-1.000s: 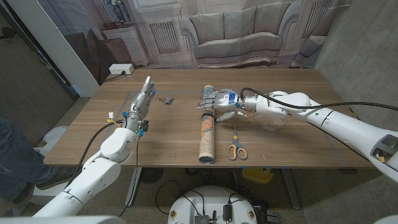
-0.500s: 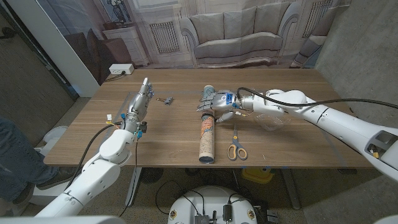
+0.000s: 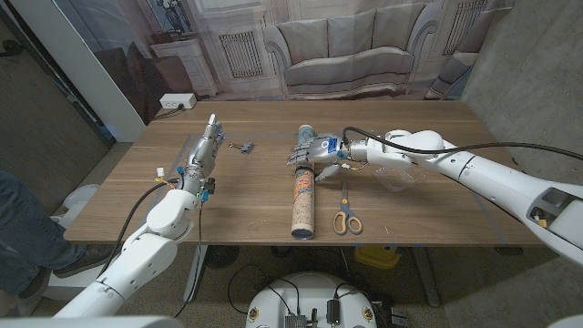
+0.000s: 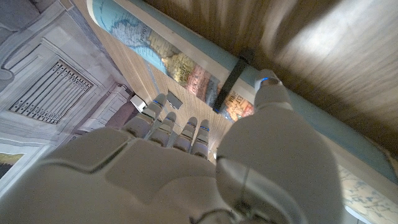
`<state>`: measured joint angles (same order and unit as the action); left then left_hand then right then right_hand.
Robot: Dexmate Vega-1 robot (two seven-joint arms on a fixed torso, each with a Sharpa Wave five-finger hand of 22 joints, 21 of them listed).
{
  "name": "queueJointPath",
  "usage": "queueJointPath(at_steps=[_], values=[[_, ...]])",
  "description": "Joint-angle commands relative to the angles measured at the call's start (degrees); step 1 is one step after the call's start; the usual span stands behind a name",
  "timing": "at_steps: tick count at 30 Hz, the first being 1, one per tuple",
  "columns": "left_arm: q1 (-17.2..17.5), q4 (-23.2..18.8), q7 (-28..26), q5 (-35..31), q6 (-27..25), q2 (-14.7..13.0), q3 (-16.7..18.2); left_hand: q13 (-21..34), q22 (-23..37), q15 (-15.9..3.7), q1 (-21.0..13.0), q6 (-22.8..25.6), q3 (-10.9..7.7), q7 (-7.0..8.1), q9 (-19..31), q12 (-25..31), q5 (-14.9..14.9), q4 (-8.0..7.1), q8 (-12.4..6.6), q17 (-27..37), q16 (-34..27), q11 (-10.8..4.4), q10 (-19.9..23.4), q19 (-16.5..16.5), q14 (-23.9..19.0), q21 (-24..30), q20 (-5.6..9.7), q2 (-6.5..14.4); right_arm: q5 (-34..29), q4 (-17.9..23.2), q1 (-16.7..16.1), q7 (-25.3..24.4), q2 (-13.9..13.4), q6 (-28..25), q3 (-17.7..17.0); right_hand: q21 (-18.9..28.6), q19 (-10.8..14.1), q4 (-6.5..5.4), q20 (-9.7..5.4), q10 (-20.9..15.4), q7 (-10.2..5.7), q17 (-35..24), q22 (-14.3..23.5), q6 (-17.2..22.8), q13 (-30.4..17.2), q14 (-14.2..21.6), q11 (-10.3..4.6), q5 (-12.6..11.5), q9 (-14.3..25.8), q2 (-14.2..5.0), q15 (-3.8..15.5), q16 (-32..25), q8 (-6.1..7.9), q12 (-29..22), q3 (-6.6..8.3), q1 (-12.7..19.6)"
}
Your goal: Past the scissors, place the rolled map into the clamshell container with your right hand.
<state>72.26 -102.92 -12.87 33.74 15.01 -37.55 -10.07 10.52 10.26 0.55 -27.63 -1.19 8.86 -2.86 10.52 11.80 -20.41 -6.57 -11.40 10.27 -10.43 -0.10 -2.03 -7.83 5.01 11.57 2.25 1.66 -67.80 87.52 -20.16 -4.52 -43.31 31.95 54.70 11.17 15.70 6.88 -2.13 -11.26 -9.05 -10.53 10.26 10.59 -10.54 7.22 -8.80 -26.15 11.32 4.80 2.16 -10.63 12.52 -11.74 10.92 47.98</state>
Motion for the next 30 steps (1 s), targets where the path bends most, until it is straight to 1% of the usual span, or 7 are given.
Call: queueJointPath(at_steps=[1,25,30], values=[[-0.95,1.0,0.64,0.39,0.36,0.29,-0.54,0.31,0.21,-0.2,-0.11,0.12,0.54,-0.18,0.15,-0.24,-0.34,0.14,0.16,0.18,-0.28,-0.05,-0.11,-0.08,0.47,0.06,0.52,0.19,0.2,-2.33,1.09,-0.15,1.39,0.39,1.39,0.45,0.5,-0.24,-8.29,-0.83,0.0,-0.12,0.26,0.64,-0.08,0.7,0.06,-0.46,0.09,-0.04,6.1,-0.21,0.34,-0.52,0.09,-0.25],[-0.41,1.17,0.85,0.99,0.67,-0.14,-0.07,0.31,0.23,-0.16,-0.17,0.13,0.82,-0.11,0.15,-0.24,-0.32,0.14,0.16,0.19,-0.31,-0.07,-0.14,-0.22,0.45,0.02,0.36,0.32,0.88,-4.43,1.02,-0.8,2.45,-1.02,3.05,0.48,0.64,-0.35,-8.2,-0.98,0.09,-0.1,0.27,1.43,-0.08,1.13,0.29,-0.57,0.07,-0.27,6.02,-0.27,0.48,-0.51,-0.07,-0.17],[-0.27,1.2,1.01,1.21,0.62,-0.26,0.01,0.31,0.24,-0.28,-0.18,0.14,0.88,-0.05,0.15,-0.21,-0.31,0.14,0.16,0.19,-0.3,-0.05,-0.07,-0.23,0.5,0.02,0.31,0.35,1.34,-4.91,0.83,-0.77,2.66,-1.24,3.35,0.53,0.77,-0.36,-8.18,-1.16,0.37,-0.09,0.27,1.8,-0.08,1.2,0.32,-0.6,0.06,-0.41,6.0,-0.27,0.57,-0.56,-0.07,-0.08]])
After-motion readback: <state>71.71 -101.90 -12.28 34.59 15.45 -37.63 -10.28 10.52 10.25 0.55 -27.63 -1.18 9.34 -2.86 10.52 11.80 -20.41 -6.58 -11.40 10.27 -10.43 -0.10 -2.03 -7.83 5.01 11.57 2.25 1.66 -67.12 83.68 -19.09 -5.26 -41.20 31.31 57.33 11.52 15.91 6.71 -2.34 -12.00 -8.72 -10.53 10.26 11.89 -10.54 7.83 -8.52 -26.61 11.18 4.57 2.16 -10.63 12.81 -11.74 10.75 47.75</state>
